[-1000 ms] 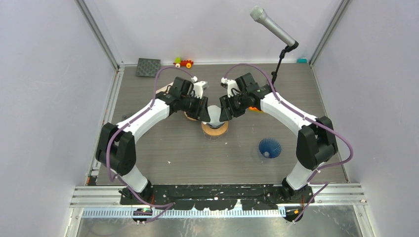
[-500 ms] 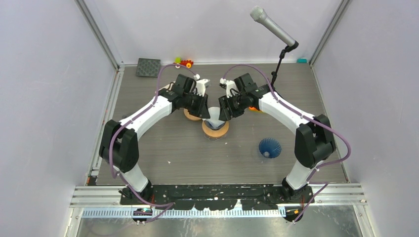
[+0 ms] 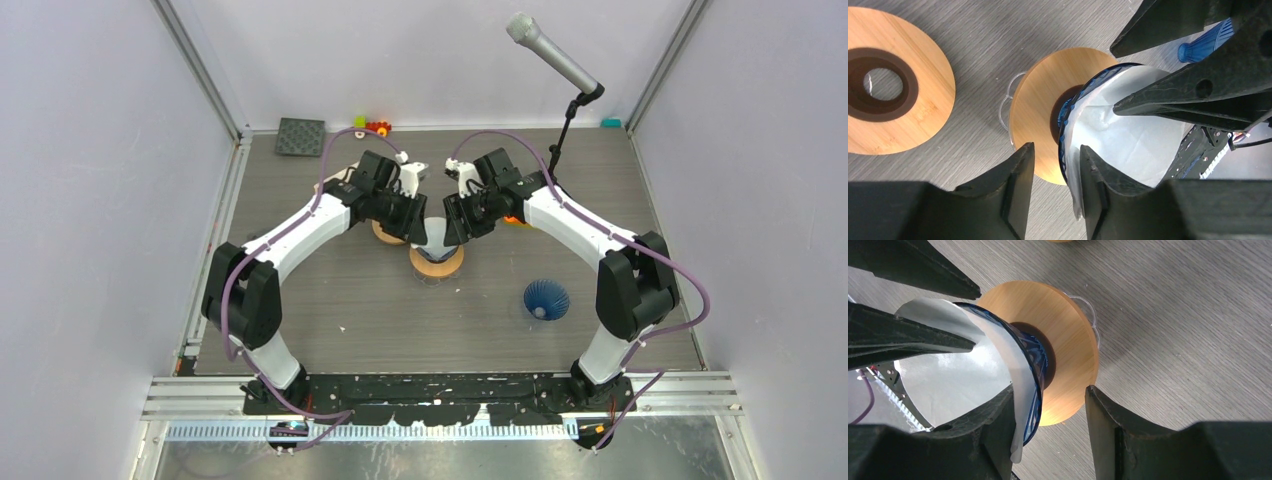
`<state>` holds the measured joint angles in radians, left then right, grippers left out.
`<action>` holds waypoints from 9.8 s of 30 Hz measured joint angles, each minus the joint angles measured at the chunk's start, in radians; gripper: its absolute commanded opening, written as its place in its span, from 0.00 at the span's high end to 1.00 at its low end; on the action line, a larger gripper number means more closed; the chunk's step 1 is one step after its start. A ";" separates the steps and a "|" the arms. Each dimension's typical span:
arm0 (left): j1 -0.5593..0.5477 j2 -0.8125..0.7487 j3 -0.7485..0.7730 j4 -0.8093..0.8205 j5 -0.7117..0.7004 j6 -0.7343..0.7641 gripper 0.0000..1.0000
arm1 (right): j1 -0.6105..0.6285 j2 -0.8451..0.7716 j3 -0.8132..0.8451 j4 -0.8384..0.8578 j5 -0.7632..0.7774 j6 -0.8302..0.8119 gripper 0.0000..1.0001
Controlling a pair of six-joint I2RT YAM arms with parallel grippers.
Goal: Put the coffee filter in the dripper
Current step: Place the coffee filter in the coffee dripper, then move the coffee server to the center of the board, then pick up the dripper holder from the center of the board, then place the dripper holder onto the coffee server.
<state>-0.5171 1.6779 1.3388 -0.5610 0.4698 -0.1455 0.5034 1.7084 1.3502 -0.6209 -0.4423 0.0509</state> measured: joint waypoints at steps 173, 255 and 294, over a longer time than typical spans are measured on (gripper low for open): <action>0.253 0.061 -0.010 0.013 -0.155 0.284 0.24 | -0.263 -0.487 -0.238 -0.105 0.149 -0.259 0.37; 0.329 -0.232 -0.074 -0.304 -0.109 0.338 0.62 | -0.272 -0.494 -0.283 -0.091 0.123 -0.259 0.37; 0.279 -0.232 -0.238 -0.303 -0.133 0.368 0.42 | -0.277 -0.507 -0.284 -0.092 0.091 -0.261 0.37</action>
<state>-0.2379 1.4456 1.1007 -0.8639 0.3367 0.2226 0.2268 1.2011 1.0664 -0.7128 -0.3511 -0.2096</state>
